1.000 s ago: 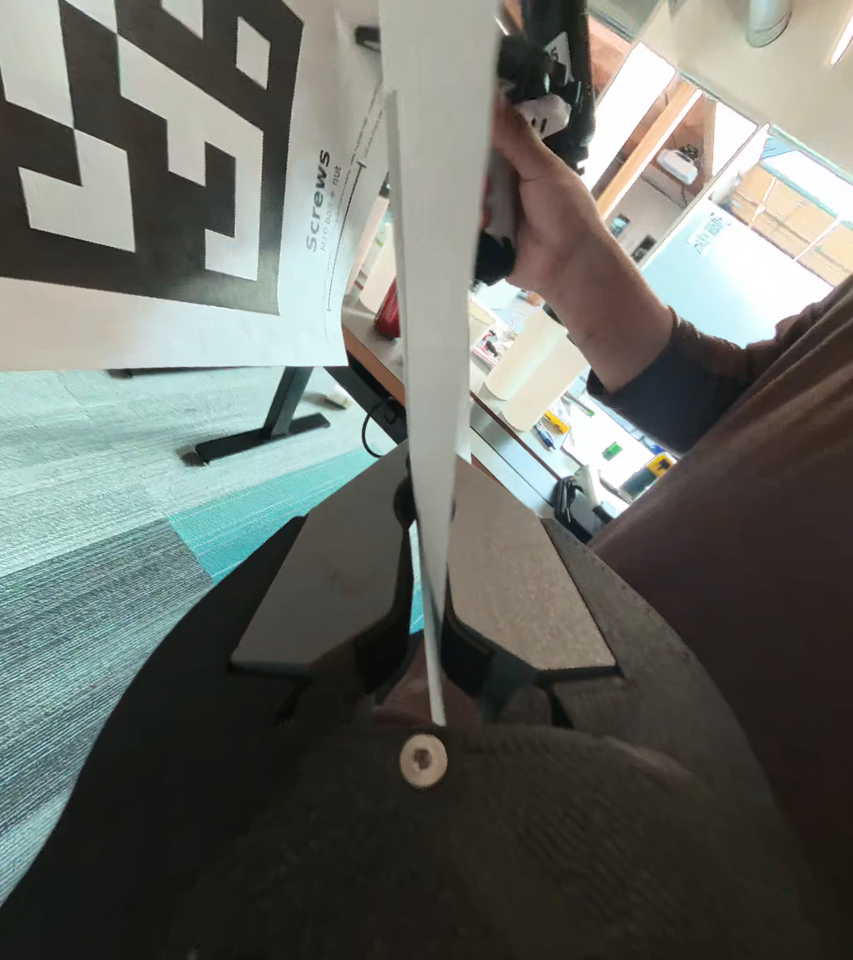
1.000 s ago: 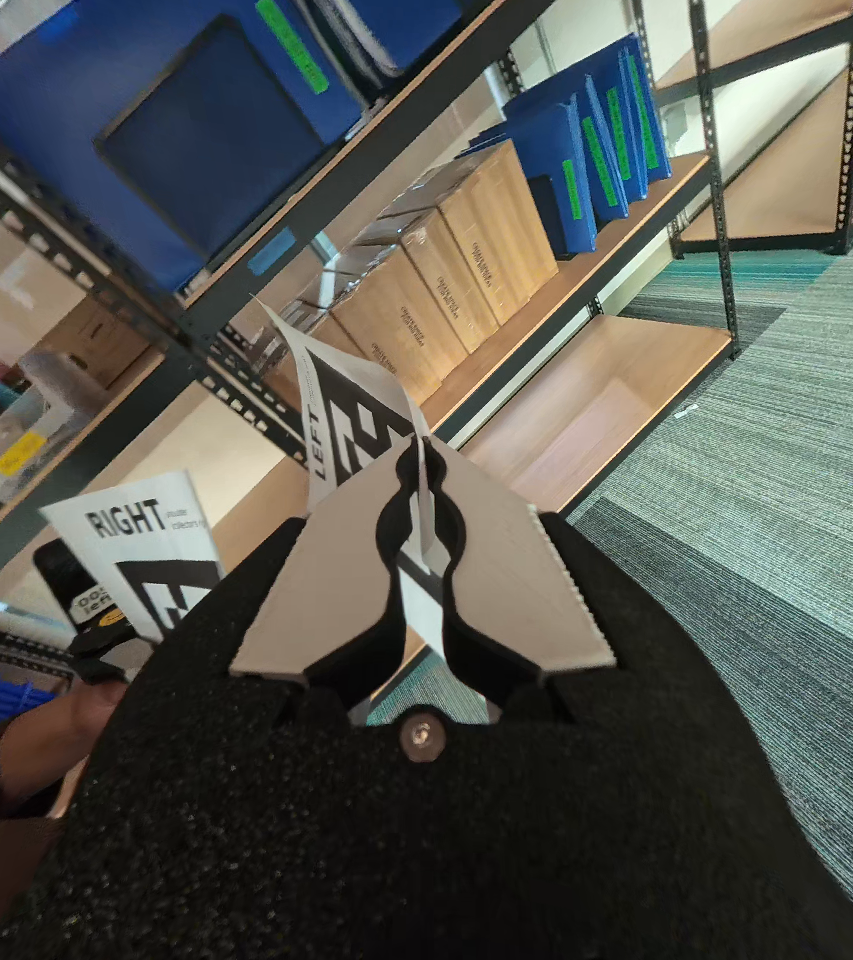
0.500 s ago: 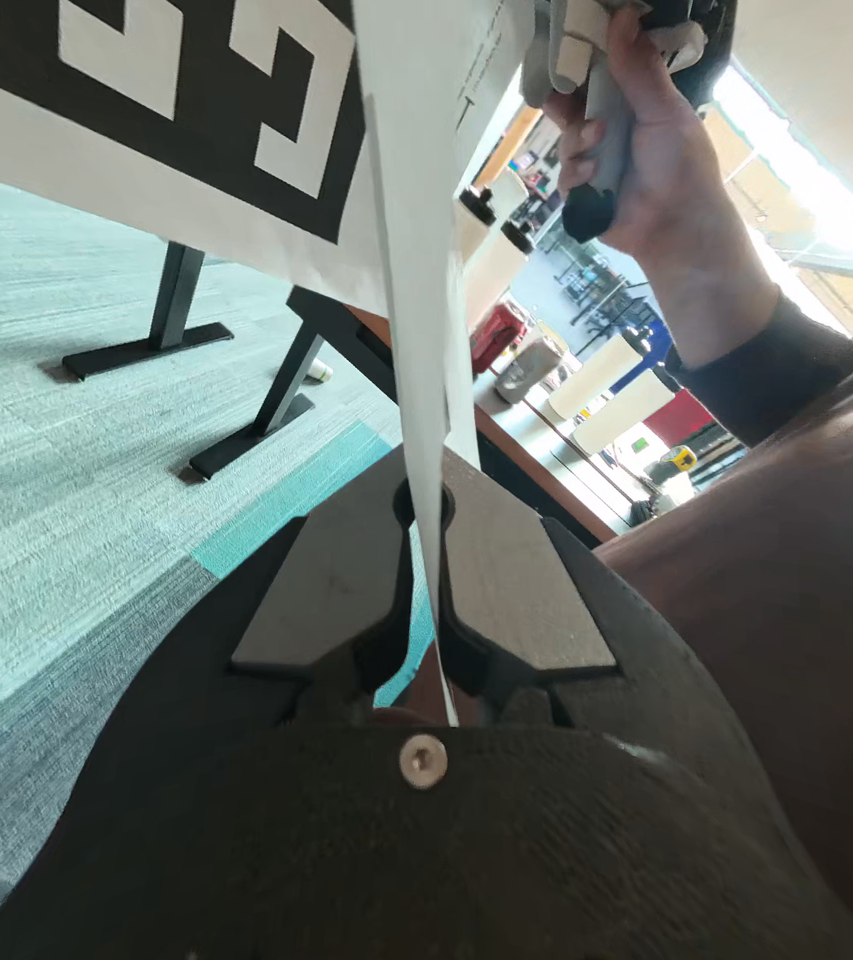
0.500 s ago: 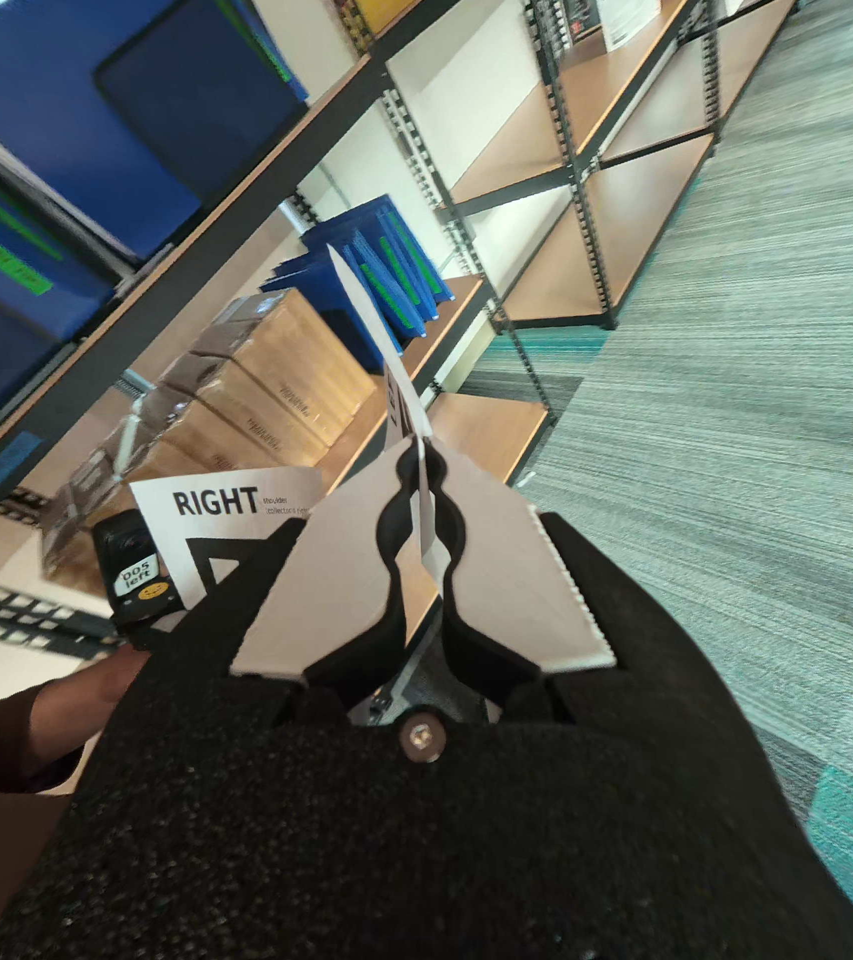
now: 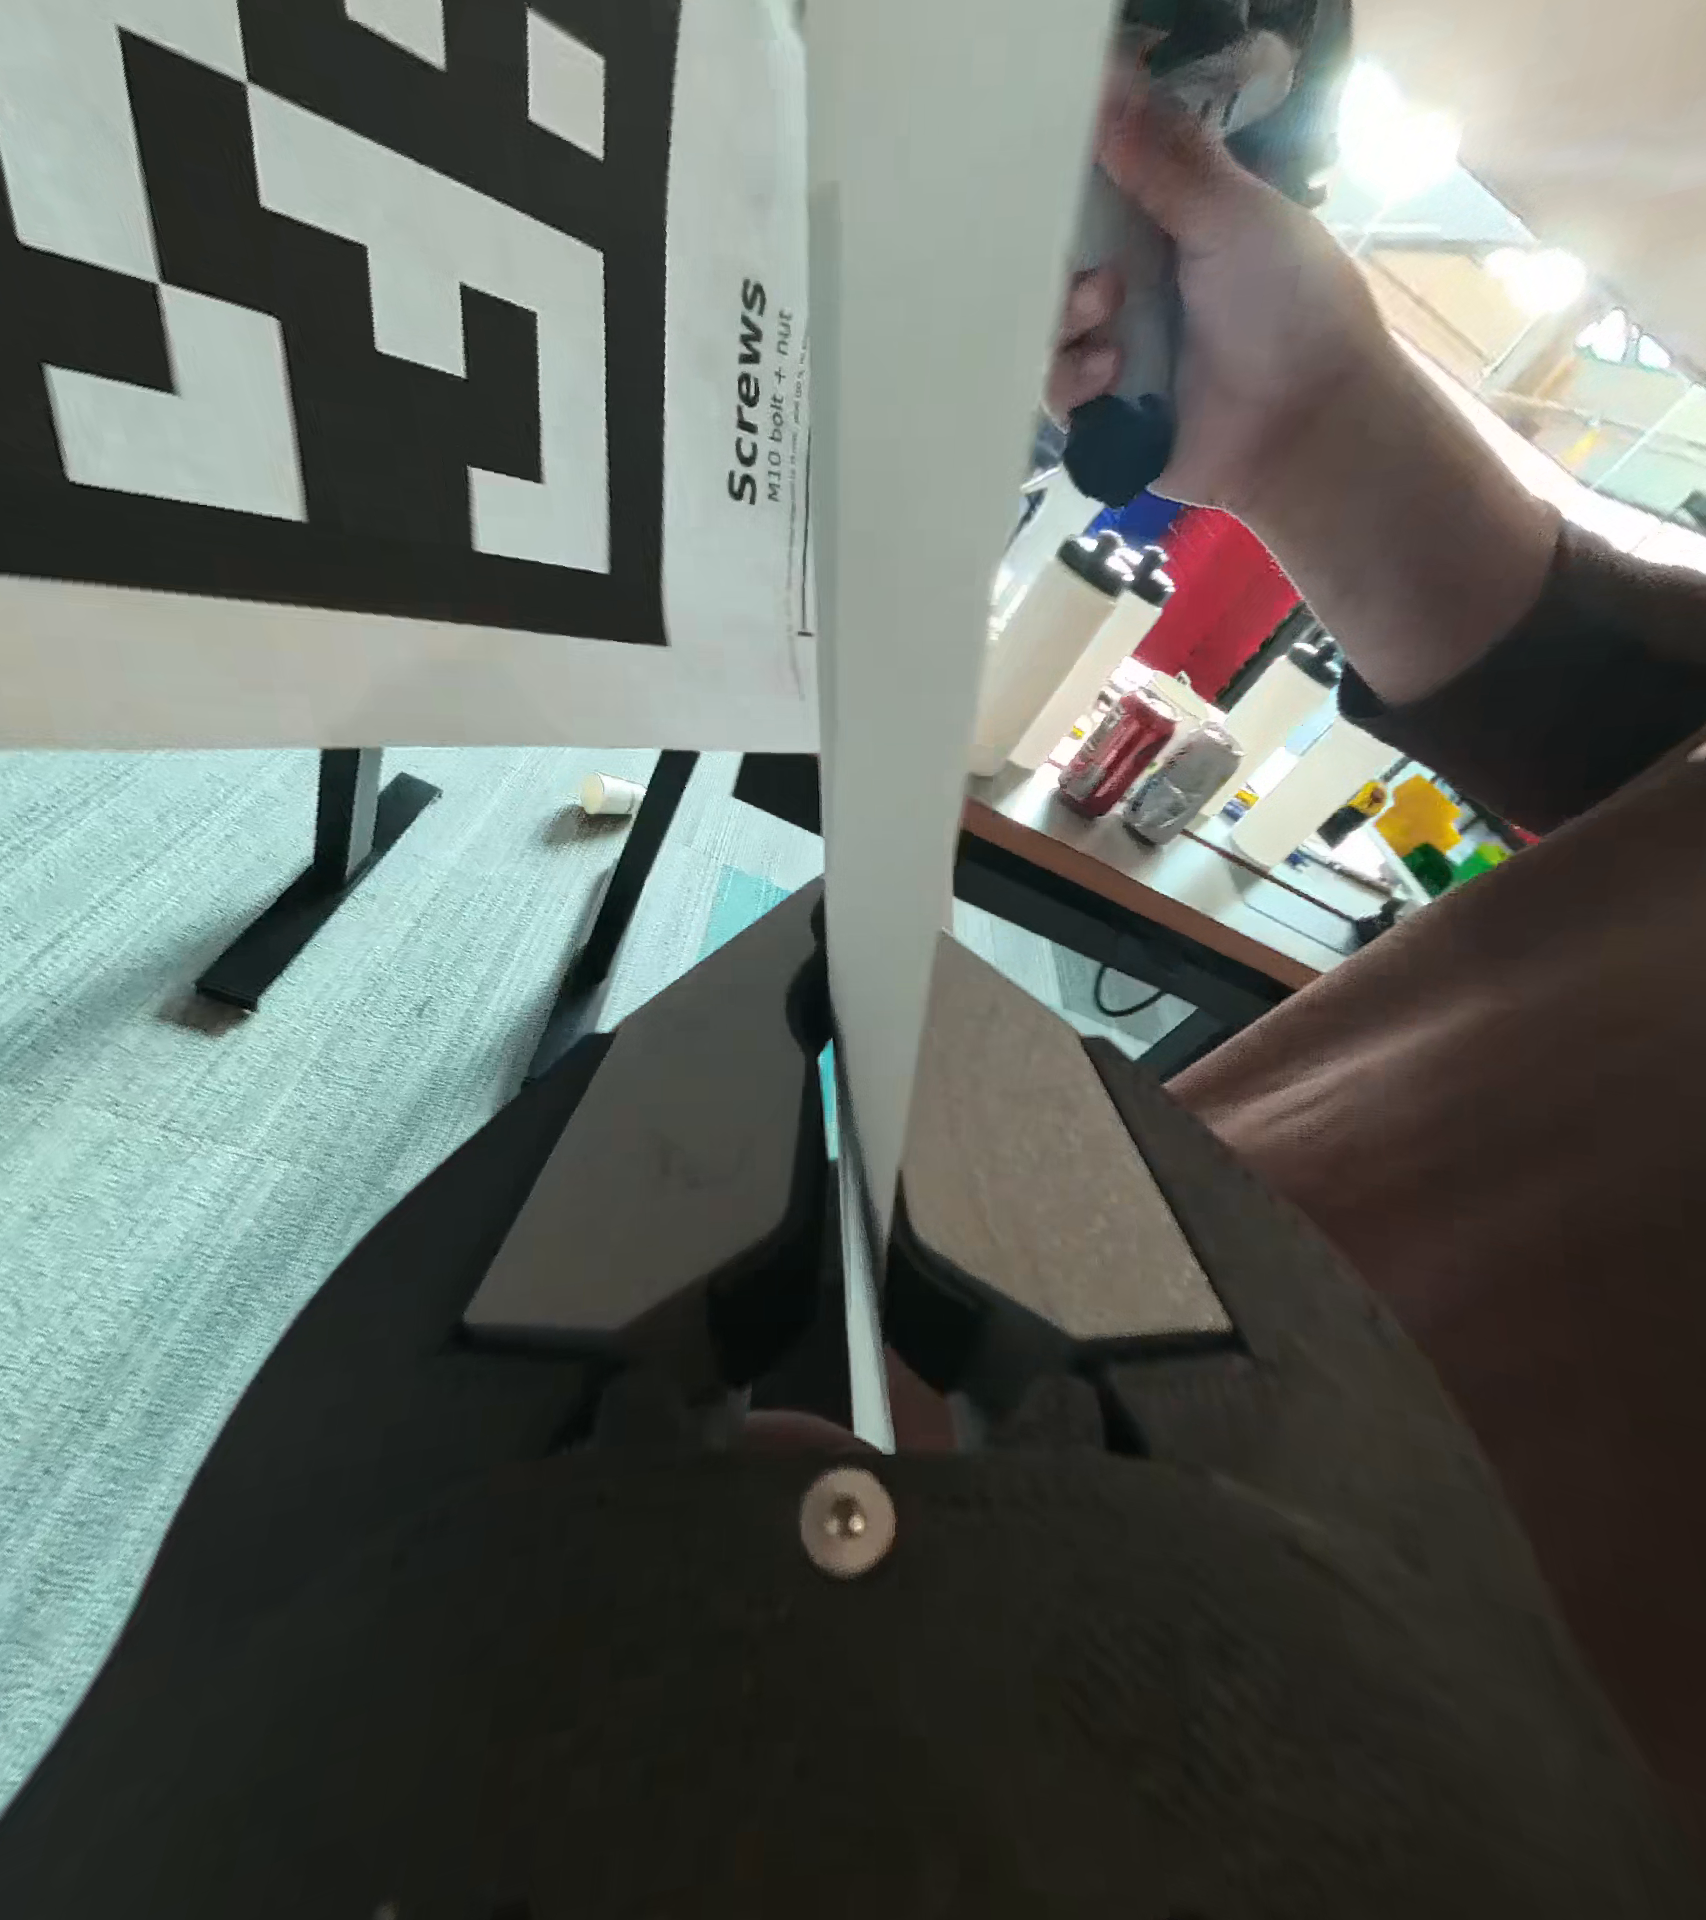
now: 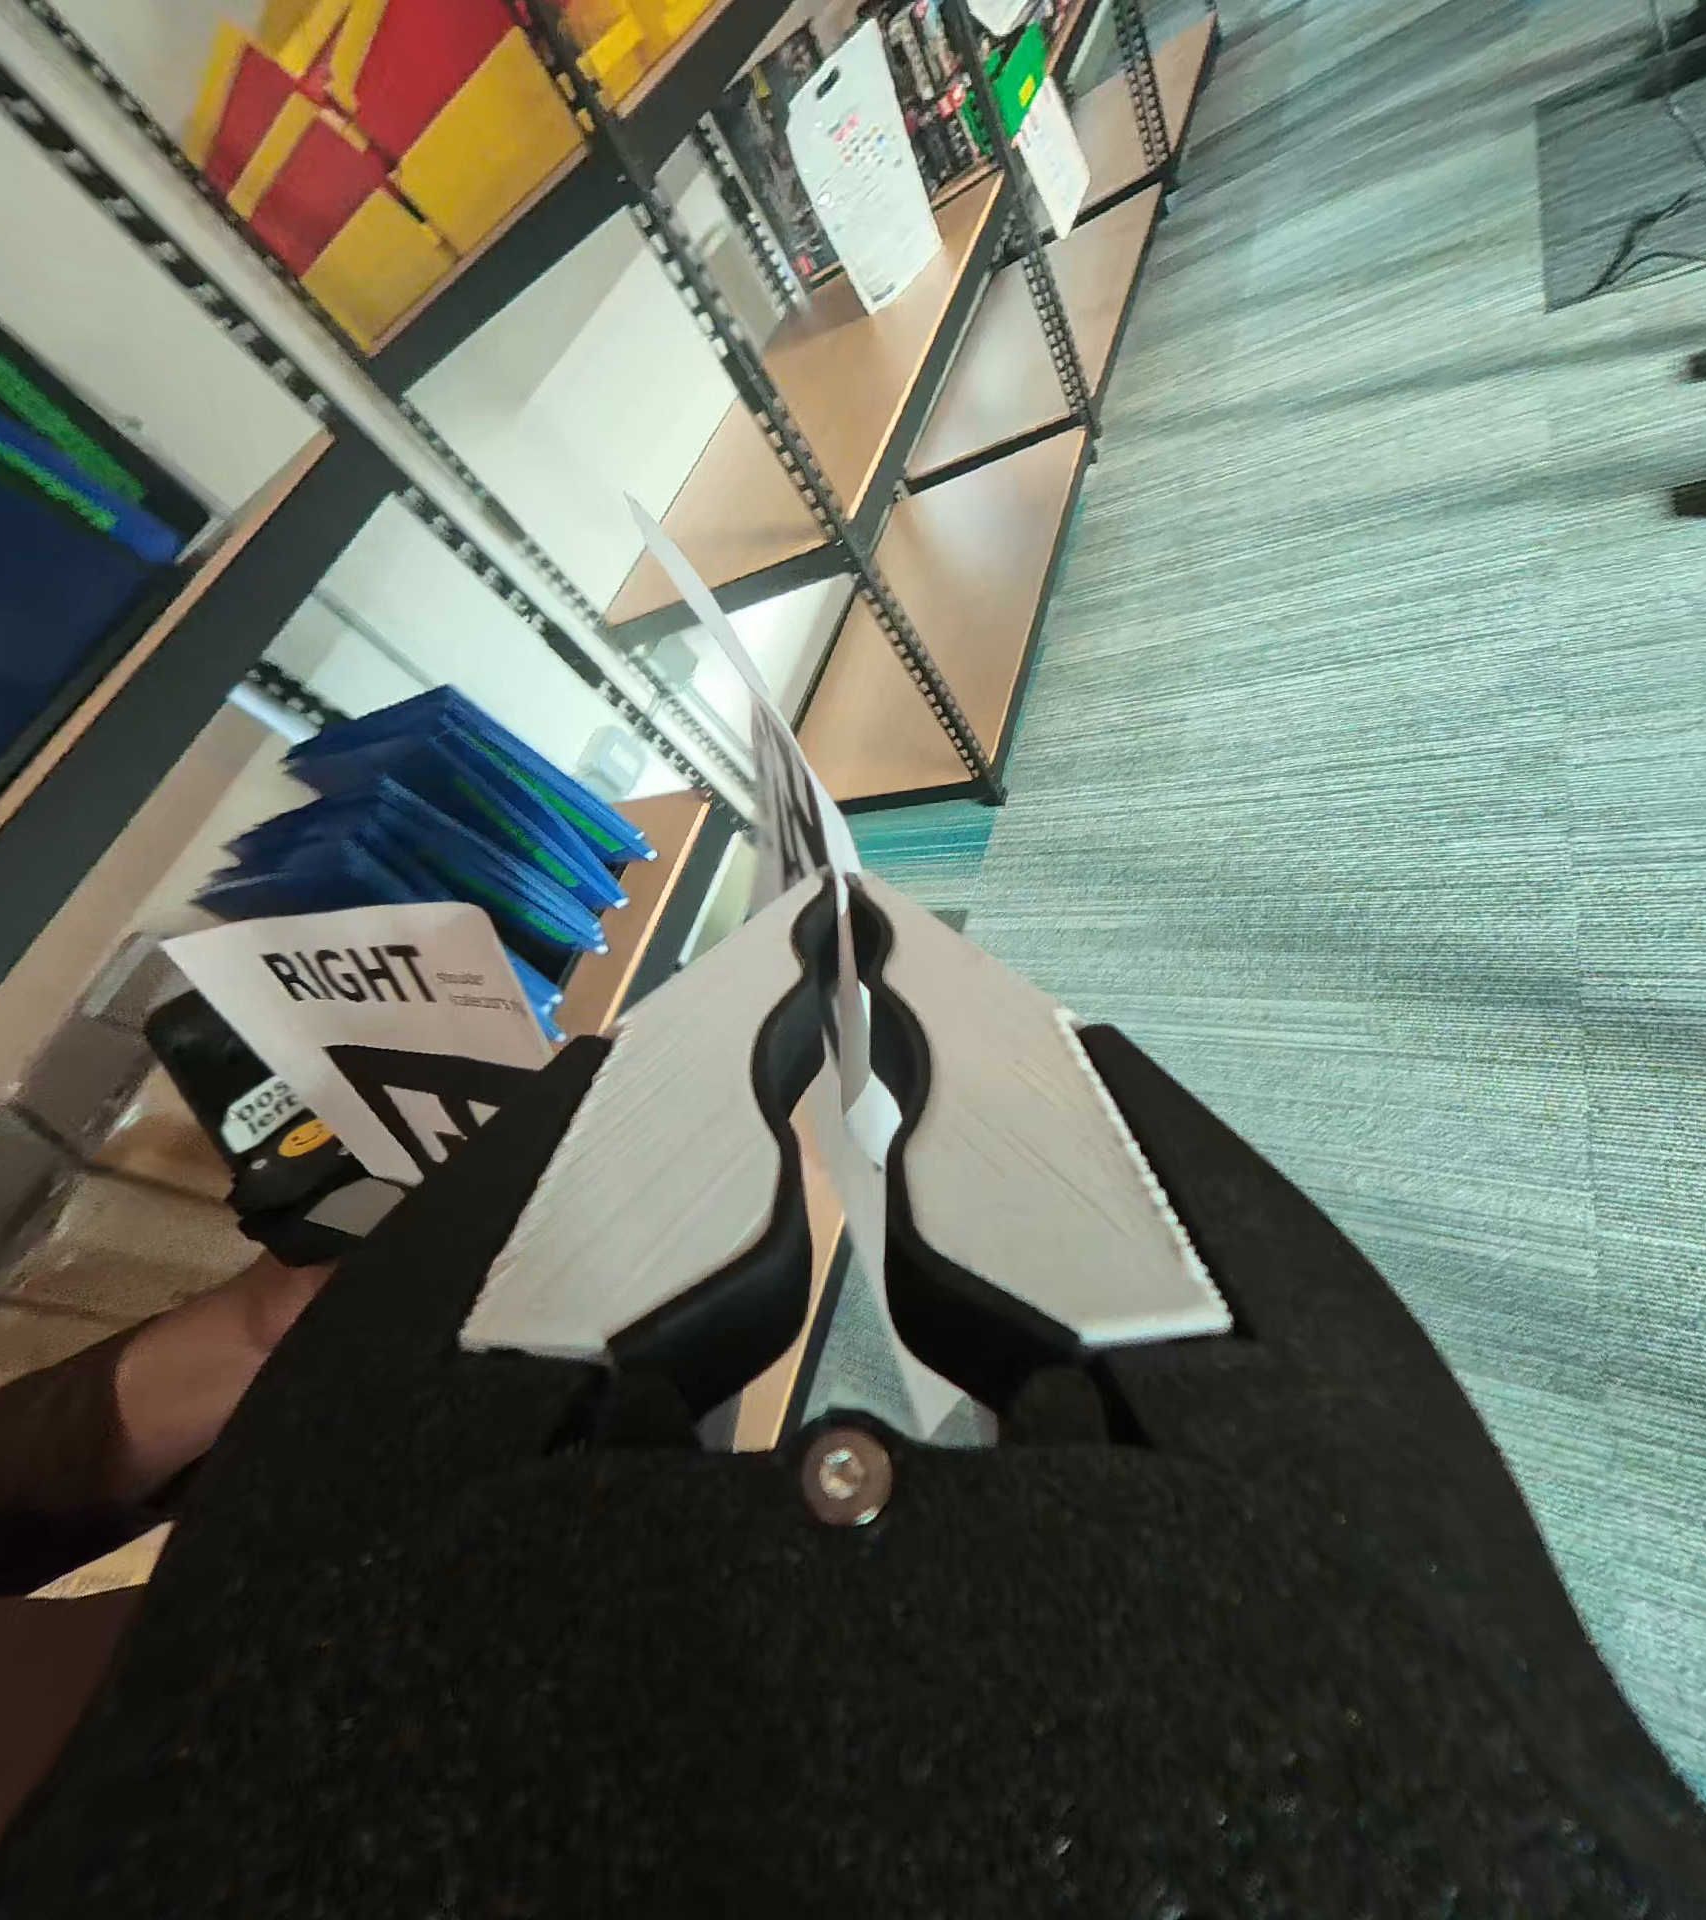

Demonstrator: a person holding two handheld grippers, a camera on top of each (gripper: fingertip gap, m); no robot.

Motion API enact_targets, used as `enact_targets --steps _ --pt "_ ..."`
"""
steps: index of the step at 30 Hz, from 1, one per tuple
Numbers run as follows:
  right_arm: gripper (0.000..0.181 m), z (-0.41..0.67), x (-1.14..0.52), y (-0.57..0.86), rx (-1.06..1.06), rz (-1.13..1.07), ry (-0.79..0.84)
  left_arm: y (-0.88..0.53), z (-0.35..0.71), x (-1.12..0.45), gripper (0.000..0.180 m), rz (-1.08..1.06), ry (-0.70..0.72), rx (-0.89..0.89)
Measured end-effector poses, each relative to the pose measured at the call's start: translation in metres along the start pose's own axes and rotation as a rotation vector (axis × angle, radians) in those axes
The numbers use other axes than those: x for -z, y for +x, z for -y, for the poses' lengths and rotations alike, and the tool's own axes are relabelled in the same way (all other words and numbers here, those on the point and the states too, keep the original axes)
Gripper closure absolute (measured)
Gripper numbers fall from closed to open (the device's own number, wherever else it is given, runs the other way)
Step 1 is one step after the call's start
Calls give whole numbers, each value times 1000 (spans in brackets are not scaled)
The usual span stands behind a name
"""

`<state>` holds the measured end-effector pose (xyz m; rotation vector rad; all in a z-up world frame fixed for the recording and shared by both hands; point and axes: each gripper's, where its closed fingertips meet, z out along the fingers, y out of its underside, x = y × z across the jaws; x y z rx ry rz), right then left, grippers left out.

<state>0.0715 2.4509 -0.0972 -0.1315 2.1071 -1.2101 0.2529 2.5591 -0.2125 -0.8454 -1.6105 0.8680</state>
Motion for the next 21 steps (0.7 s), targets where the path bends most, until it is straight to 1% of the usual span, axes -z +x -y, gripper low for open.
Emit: enact_targets --steps 3,7,9,11,13,15,18,21 --pt "181 34 -39 55 -12 -44 44 -70 20 -20 180 -23 -65 -16" --pt "181 92 -99 133 -32 -29 108 -170 63 -52 180 -36 -123 -24" --pt "181 122 -134 173 -41 -22 114 -218 92 -66 180 -11 -162 4" --pt "181 157 -170 204 -94 10 103 -256 122 -79 180 1 -204 24" --pt "181 195 -203 223 -105 53 97 -286 155 -90 180 -16 -228 -4" --pt "181 227 -238 238 -78 77 56 -320 184 -98 180 -12 -229 -29" --pt "181 271 -291 248 -59 130 26 -372 217 -104 180 -7 -175 5" --pt "181 312 -350 245 -29 184 5 -433 232 -103 180 19 -169 38"
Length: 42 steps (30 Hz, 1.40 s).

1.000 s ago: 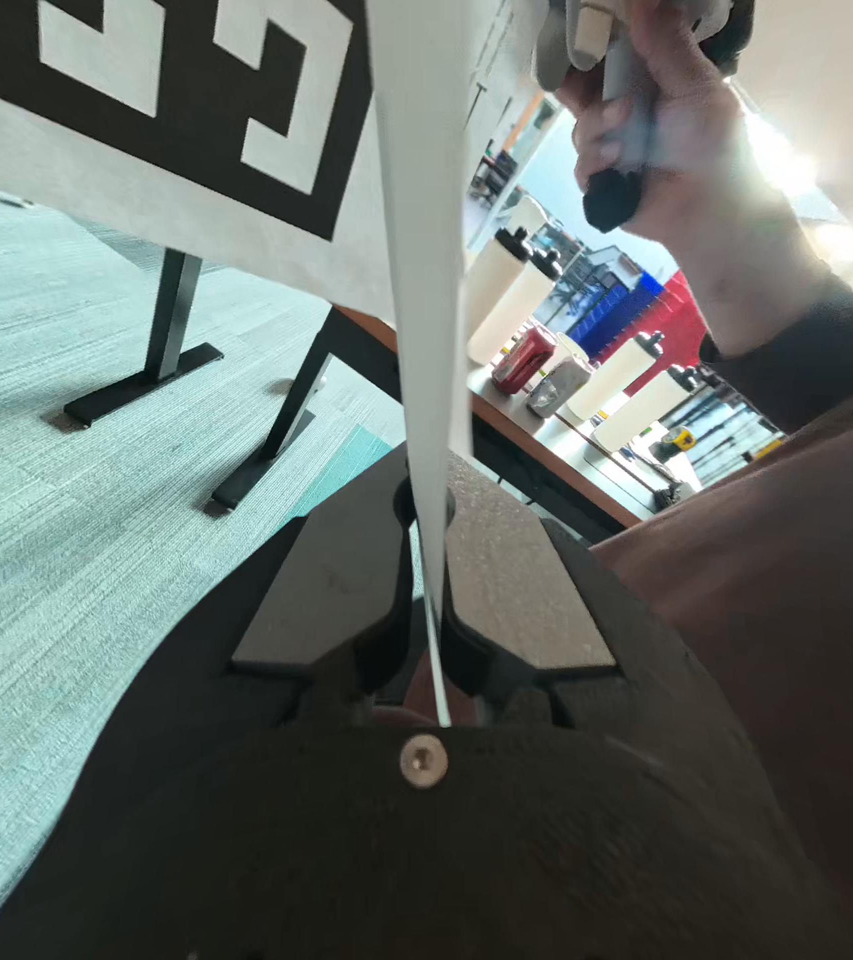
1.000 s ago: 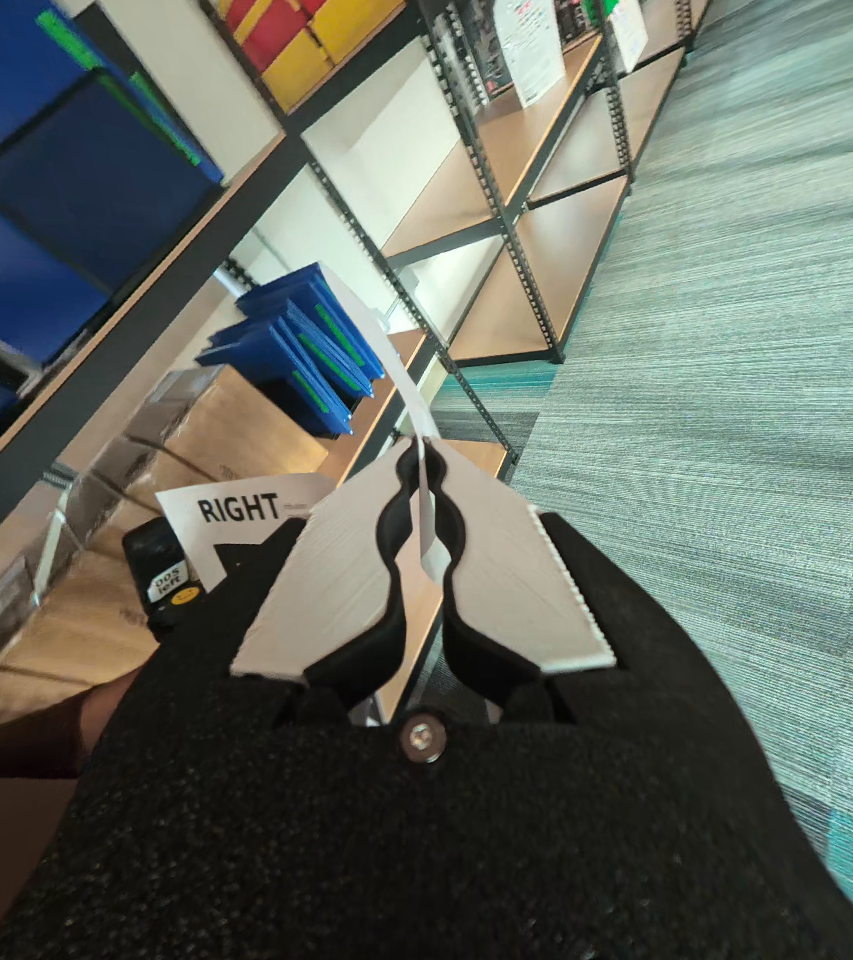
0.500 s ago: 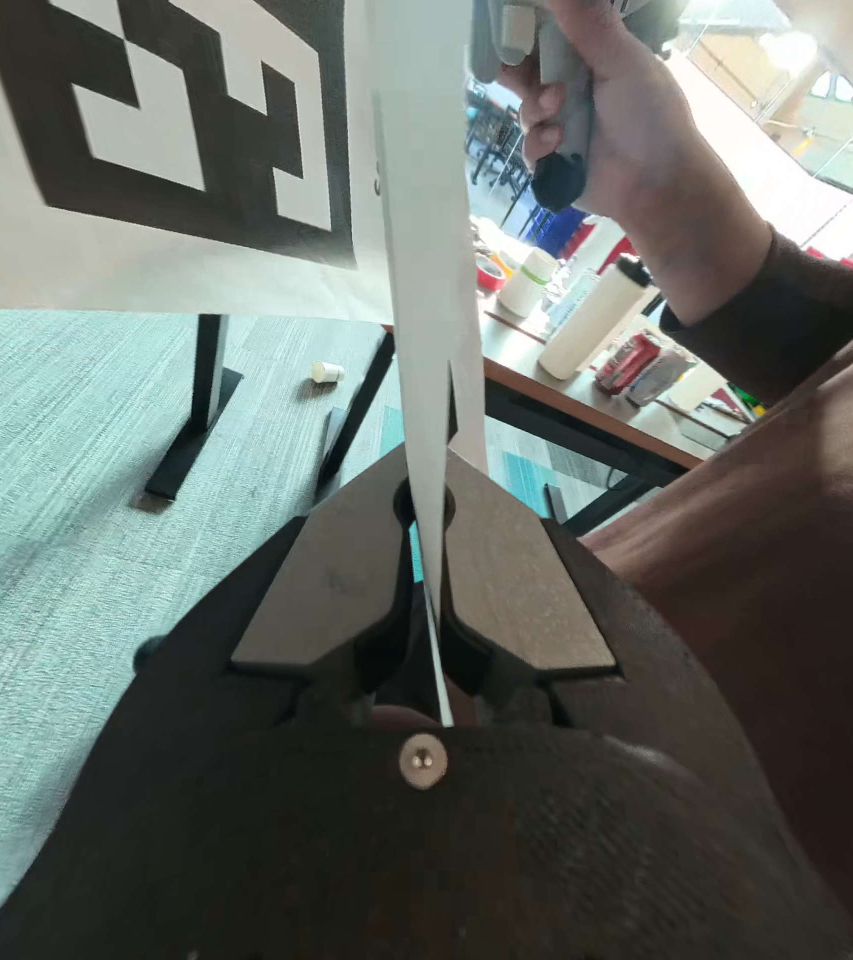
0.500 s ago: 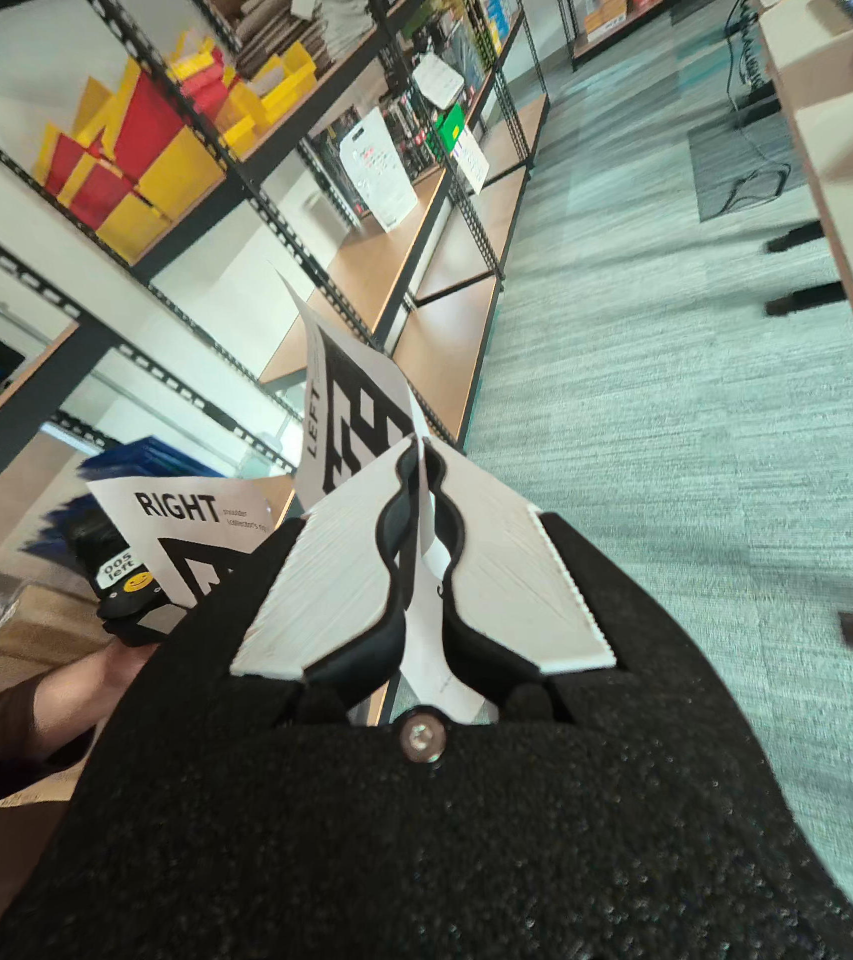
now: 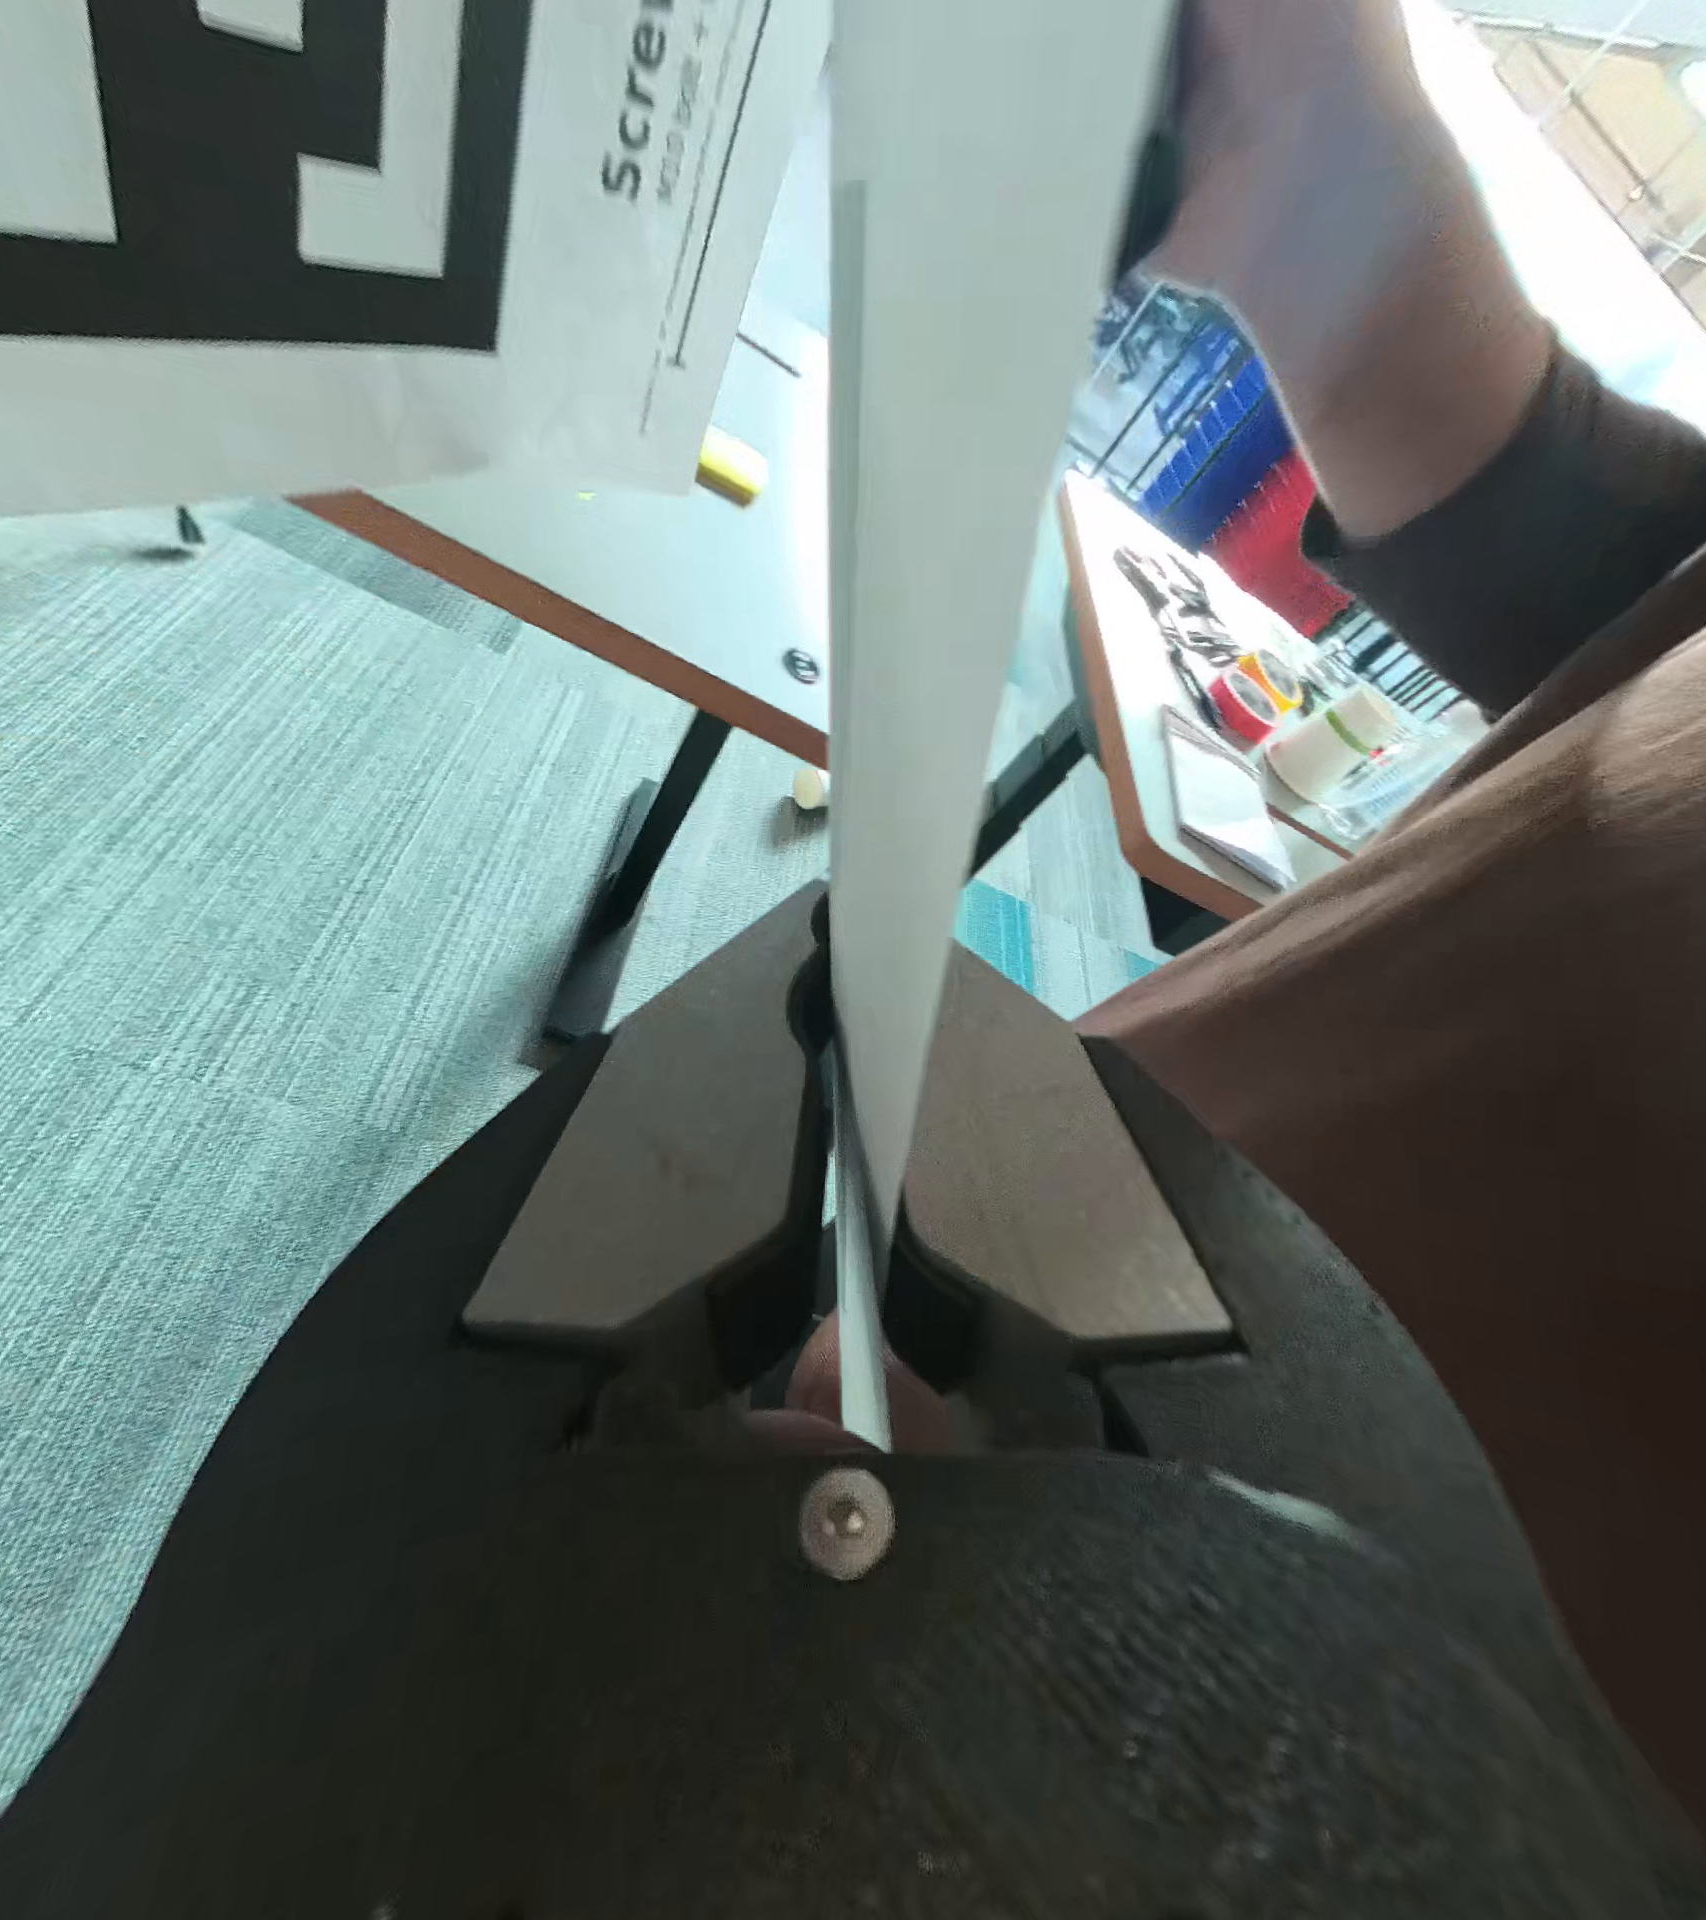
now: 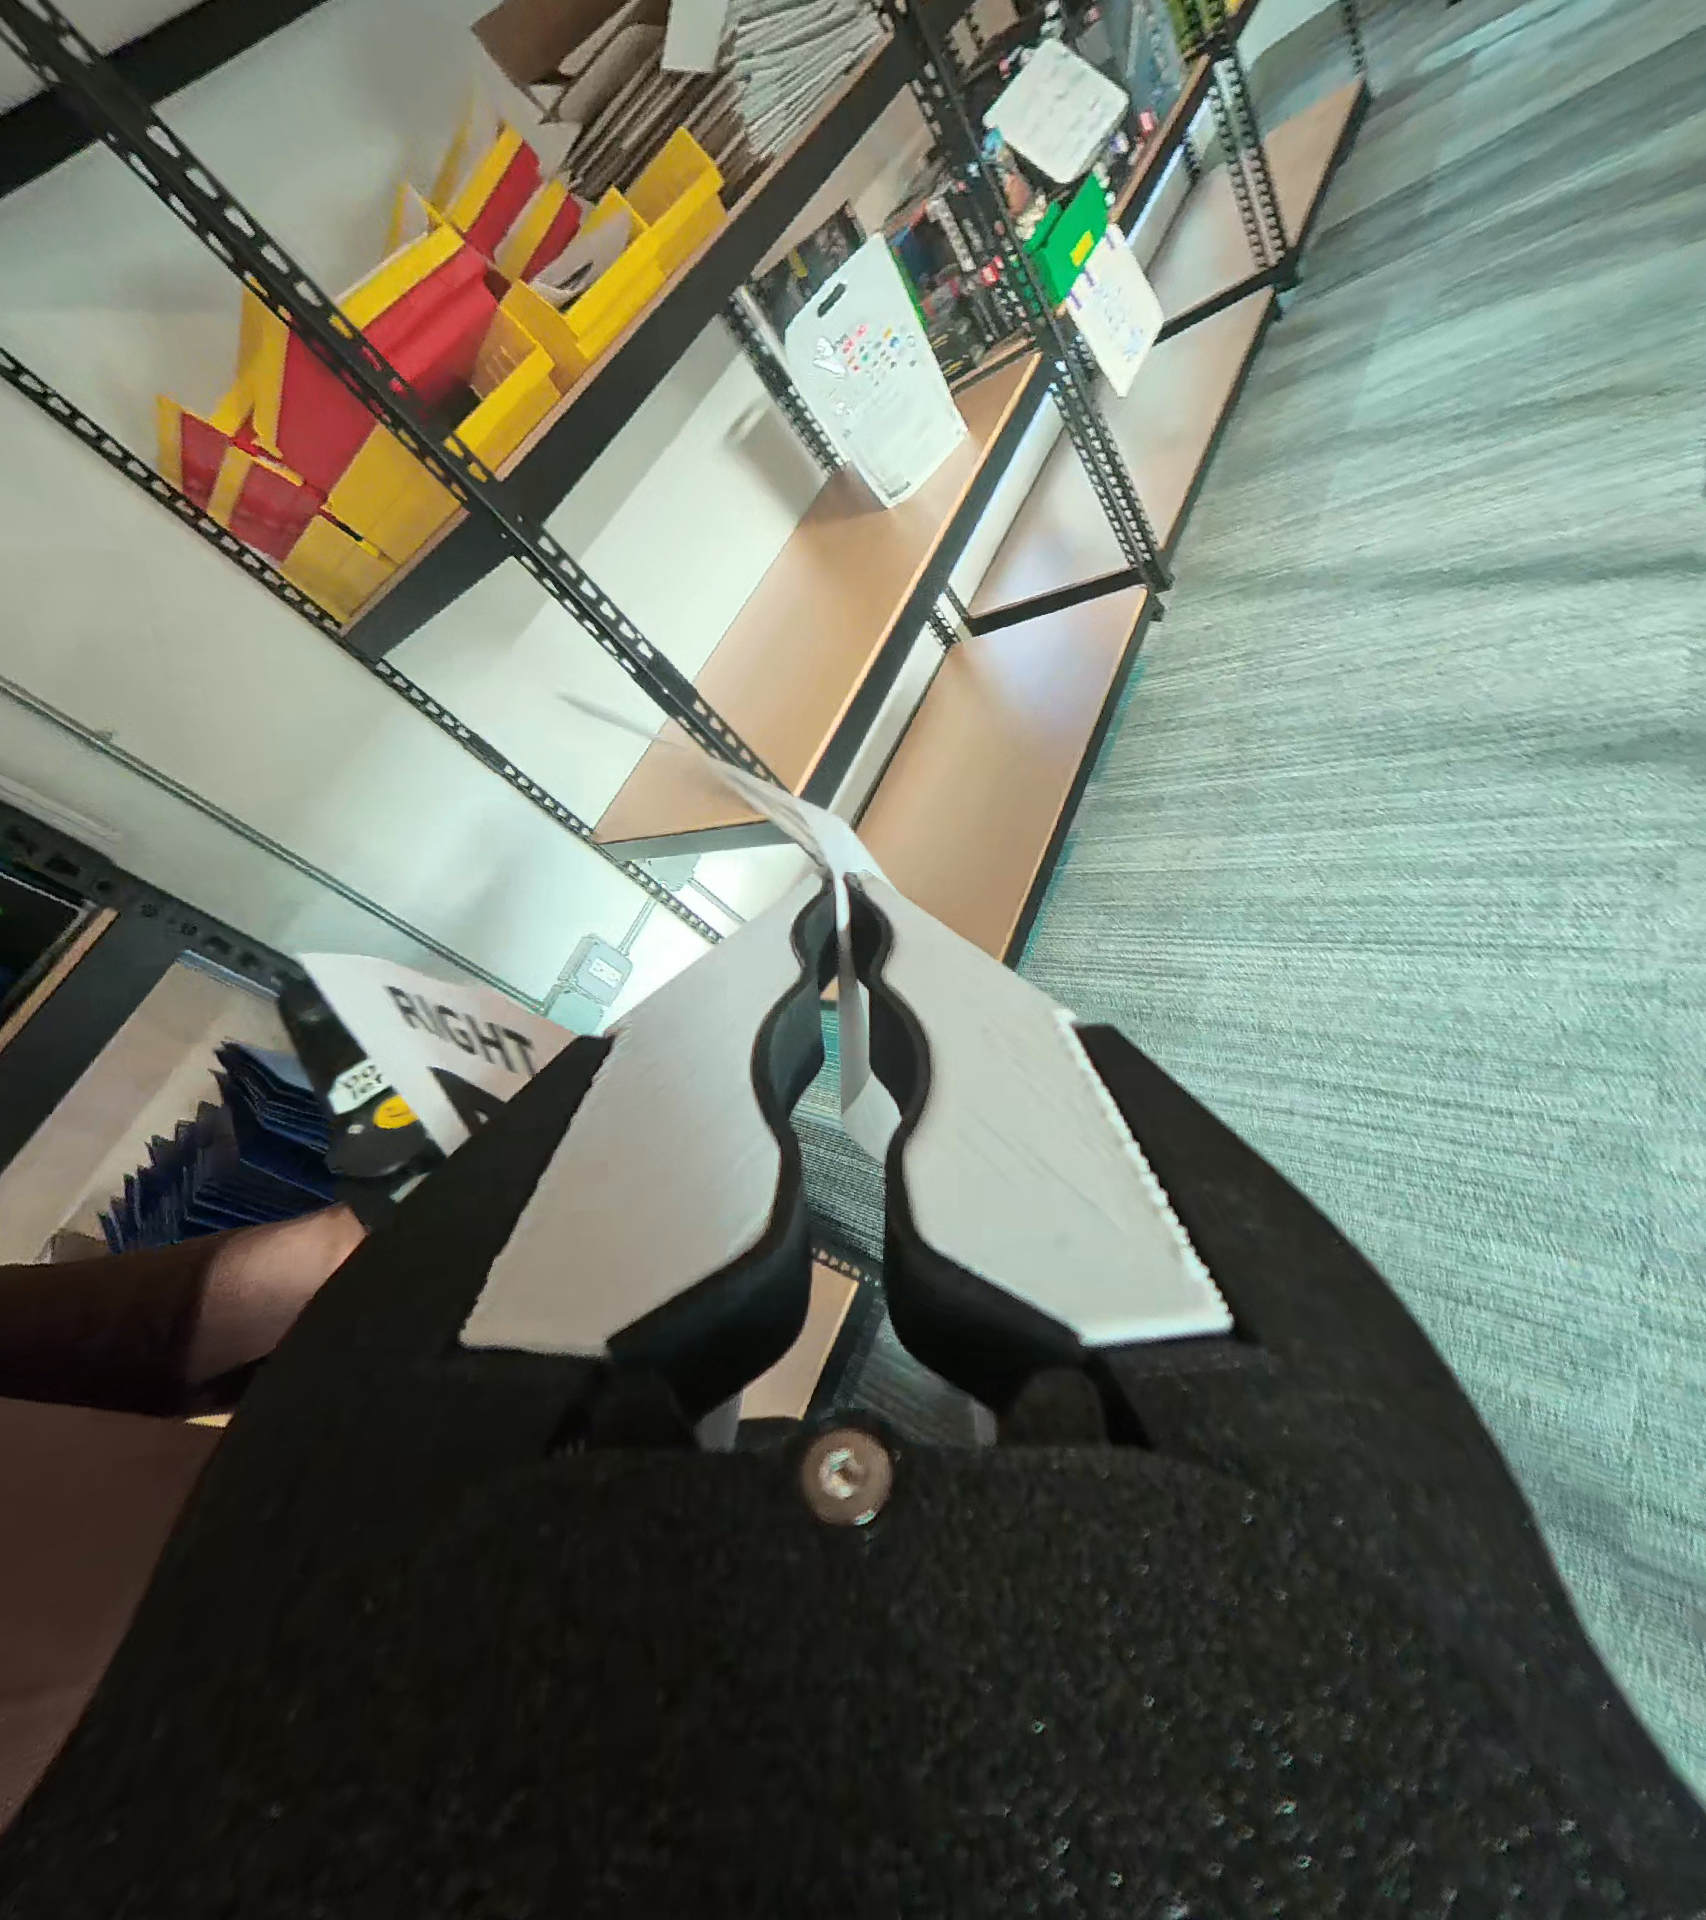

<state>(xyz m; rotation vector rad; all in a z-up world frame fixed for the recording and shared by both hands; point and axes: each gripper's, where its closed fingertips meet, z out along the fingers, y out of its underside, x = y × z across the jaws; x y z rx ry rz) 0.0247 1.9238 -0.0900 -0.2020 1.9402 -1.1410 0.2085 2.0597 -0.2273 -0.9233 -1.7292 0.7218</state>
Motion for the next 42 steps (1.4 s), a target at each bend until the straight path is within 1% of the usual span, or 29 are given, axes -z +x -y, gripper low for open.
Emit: enact_targets --steps 3,6,8,9,11,13,15,17,20,24,26,28,30,31,33,34,36,37,39,42 --pt "181 34 -74 4 48 47 -46 -63 22 9 180 12 34 9" --pt "181 68 -161 8 105 78 -92 -126 54 27 180 -5 137 5" --pt "181 94 -221 2 156 105 -106 -162 78 47 180 -30 208 -60" --pt "181 109 -250 -3 188 113 -108 -181 88 58 180 -40 223 -85" --pt "181 143 -309 -22 224 159 -114 -220 109 86 180 -42 225 -63" --pt "181 177 -368 -50 280 235 -122 -248 136 123 180 -54 276 -120" --pt "181 203 -426 -78 354 313 -155 -282 153 155 180 -7 267 -165" --pt "181 222 -480 -115 425 439 -201 -311 171 186 180 55 302 -185" --pt "181 248 -554 -173 585 641 -234 -350 187 225 180 146 355 -197" --pt "181 280 -633 -242 780 947 -211 -418 189 261 180 316 373 -150" --pt "181 296 -672 -266 820 1092 -197 -453 198 278 179 391 412 -114" --pt "181 309 -698 -289 831 1295 -199 -476 221 297 179 450 480 -132" --pt "181 320 -714 -310 876 1487 -166 -506 246 319 179 573 520 -127" --pt "181 325 -720 -319 903 1579 -145 -518 261 330 168 627 549 -105" --pt "181 344 -728 -335 893 1785 -107 -531 294 348 169 680 616 -91" --pt "181 356 -740 -345 864 1846 -105 -538 303 353 170 719 616 -96" --pt "181 382 -787 -372 792 1855 -137 -555 312 362 171 816 596 -98" --pt "181 395 -824 -387 741 1783 -150 -561 314 366 173 845 608 -88" --pt "181 417 -916 -415 586 1568 -218 -570 319 374 178 896 657 -70" --pt "181 428 -1046 -427 370 1281 -317 -583 316 388 180 956 687 -58"
